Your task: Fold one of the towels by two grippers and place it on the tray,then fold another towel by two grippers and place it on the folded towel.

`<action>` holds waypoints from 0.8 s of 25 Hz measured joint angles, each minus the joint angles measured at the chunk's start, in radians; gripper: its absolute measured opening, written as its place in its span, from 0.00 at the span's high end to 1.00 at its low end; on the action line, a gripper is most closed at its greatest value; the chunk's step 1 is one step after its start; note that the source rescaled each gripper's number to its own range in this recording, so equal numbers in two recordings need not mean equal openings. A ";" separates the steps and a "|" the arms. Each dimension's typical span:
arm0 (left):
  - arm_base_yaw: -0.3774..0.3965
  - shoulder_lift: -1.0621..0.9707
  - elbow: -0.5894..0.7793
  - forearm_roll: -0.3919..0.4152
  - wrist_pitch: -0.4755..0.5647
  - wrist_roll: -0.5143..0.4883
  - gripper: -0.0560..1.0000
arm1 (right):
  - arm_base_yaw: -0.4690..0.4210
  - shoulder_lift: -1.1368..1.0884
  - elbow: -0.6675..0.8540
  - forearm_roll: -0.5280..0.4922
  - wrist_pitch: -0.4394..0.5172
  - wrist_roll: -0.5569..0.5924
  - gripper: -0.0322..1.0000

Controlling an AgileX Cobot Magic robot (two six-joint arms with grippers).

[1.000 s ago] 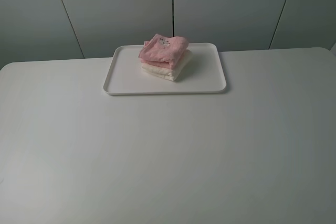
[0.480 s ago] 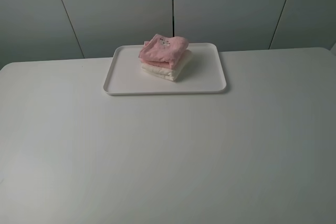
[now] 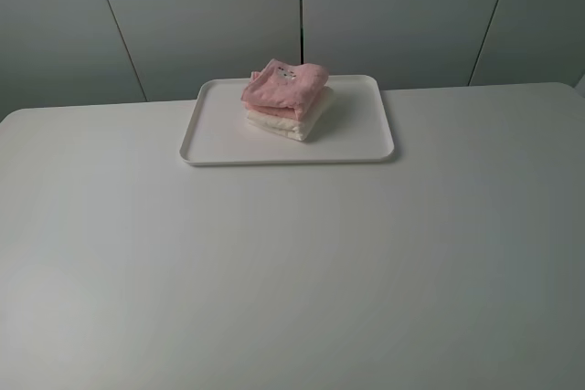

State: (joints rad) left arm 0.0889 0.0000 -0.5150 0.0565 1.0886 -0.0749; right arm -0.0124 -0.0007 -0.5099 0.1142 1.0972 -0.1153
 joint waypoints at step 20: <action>0.000 0.000 0.000 0.000 0.000 0.000 0.01 | 0.000 0.000 0.000 0.000 0.000 0.002 0.00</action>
State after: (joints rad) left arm 0.0889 0.0000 -0.5150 0.0565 1.0886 -0.0749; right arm -0.0124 -0.0007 -0.5099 0.1142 1.0972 -0.1131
